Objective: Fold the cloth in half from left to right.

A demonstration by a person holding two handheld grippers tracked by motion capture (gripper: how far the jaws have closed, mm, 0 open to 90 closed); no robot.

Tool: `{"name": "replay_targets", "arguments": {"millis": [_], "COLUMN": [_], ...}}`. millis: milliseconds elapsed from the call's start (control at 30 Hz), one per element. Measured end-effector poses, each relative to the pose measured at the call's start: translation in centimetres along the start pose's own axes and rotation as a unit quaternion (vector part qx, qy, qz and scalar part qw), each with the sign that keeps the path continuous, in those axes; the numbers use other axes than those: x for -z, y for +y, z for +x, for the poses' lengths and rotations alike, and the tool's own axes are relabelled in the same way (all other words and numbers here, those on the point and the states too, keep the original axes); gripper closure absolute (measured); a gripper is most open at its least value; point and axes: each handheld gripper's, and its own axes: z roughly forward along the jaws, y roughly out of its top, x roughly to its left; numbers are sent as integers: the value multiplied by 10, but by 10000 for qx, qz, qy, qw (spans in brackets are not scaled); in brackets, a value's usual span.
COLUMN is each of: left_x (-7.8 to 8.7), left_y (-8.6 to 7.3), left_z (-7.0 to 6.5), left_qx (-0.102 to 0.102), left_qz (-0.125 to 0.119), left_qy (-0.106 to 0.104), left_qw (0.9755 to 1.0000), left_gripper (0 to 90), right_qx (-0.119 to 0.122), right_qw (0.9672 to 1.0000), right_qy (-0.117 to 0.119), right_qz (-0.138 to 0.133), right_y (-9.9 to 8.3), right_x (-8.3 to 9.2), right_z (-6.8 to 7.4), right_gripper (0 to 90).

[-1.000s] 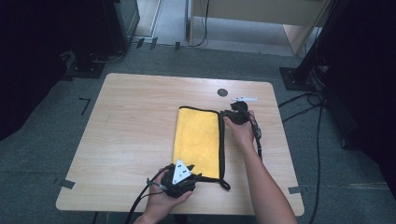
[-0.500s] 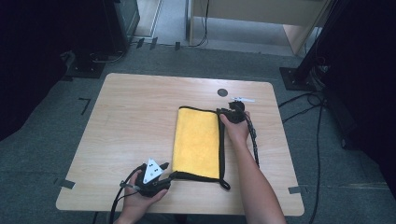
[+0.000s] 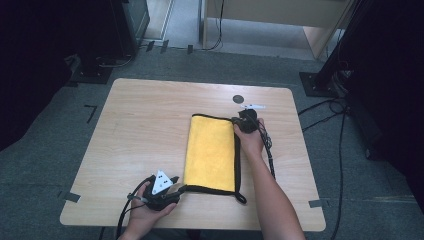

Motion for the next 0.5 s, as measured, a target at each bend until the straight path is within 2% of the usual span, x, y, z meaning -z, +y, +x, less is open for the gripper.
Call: {"name": "replay_targets", "arguments": {"millis": [133,200,233,333,500], "left_x": [-1,-2,-3,-4,-5], "left_y": [0,0,0,0,-1], "left_z": [-3,-4,-5,-5,-6], "left_qx": [-185,-200,-252,-308,-346], "left_qz": [74,51,81,140,171], "left_qy": [11,17,5,-15,0], "left_qw": [9998,9998,9996,9994,9993], "left_gripper": [646,666,729,792,840], "right_qx": [22,5,56,117,77], "right_qw": [9999,9999,9998,9994,9986], "right_qy": [-100,-110,-176,-327,-492], "right_qz": [-30,-24,-13,23,184], "right_y": [3,4,5,6,3], "right_x": [5,6,8,9,8], "right_z": [1,1,1,1,-7], "right_gripper": [871,870,869,871,873]}}
